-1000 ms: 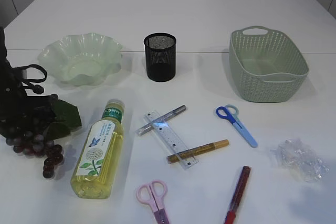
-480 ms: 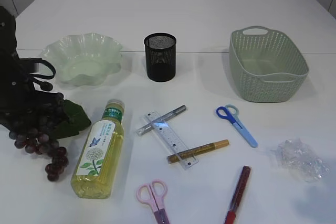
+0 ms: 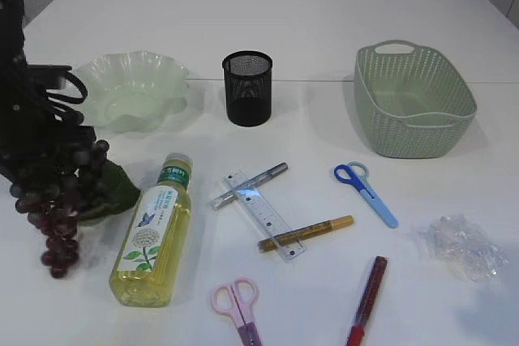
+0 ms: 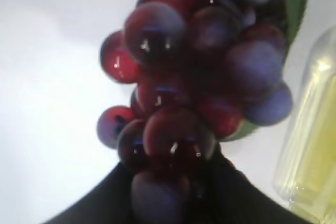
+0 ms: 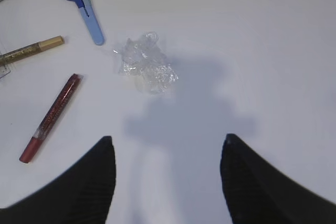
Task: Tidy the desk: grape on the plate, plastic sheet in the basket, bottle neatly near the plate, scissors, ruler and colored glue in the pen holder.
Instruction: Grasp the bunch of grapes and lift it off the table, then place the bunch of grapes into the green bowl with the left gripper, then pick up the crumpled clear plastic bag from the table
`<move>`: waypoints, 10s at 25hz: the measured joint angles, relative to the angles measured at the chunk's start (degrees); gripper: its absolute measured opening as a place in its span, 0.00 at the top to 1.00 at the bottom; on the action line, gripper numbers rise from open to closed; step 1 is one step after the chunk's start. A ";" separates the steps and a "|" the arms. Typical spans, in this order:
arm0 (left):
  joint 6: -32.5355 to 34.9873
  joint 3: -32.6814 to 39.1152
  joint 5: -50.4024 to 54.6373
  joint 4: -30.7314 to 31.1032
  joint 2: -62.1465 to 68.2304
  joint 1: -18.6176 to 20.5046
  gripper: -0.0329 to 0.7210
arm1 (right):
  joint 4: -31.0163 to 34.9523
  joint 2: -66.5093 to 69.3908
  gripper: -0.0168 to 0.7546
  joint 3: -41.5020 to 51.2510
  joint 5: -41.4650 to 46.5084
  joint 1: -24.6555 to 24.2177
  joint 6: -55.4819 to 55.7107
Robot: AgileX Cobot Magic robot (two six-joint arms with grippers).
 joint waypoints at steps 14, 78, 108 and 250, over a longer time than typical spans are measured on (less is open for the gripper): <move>0.04 -0.28 2.63 1.63 -13.57 0.00 0.68 | -0.23 0.00 0.34 0.00 0.00 0.00 0.00; 0.13 -15.49 -56.34 -2.88 16.63 3.17 0.57 | -0.53 0.00 0.34 0.00 0.21 0.00 0.00; 0.13 -32.96 -27.19 4.39 16.87 3.17 0.22 | -1.45 0.17 0.34 0.00 0.55 0.00 0.00; 8.57 -40.48 10.38 -5.94 -12.48 -2.05 0.41 | 6.86 60.48 0.96 -30.69 0.71 0.00 -9.00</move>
